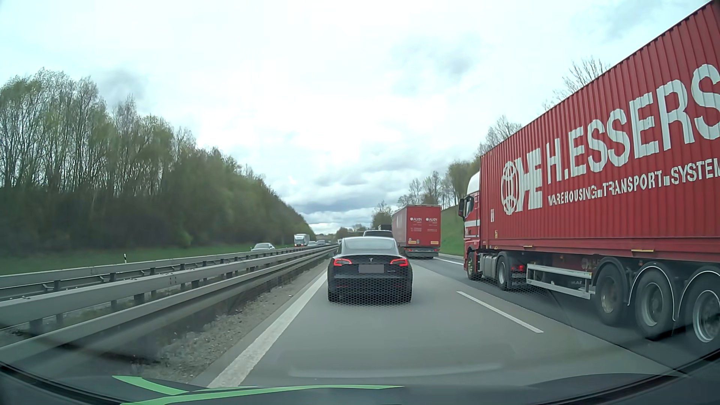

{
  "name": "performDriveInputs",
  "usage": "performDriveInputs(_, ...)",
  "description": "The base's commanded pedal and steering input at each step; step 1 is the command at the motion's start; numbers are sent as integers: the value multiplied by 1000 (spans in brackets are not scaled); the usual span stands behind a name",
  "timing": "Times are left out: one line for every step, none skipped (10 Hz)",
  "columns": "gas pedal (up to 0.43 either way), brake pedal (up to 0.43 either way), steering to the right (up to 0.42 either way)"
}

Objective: Follow the waypoints while adhering to traffic rules and regulations

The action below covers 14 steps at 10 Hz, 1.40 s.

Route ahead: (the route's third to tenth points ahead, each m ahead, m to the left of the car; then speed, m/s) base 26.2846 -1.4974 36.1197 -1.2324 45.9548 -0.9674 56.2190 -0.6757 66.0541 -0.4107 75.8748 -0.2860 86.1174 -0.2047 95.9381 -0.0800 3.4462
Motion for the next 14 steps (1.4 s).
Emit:
performDriveInputs(0,0,-3)
performDriveInputs(0,0,-3)
performDriveInputs(0,0,-2)
performDriveInputs(0,0,-2)
performDriveInputs(0,0,-2)
performDriveInputs(0,0,-2)
performDriveInputs(0,0,-1)
performDriveInputs(0,0,-1)
performDriveInputs(0,0,-1)
performDriveInputs(0,0,-1)
performDriveInputs(0,0,-1)
performDriveInputs(0,0,-1)
performDriveInputs(0,0,-1)
performDriveInputs(0,0,-1)
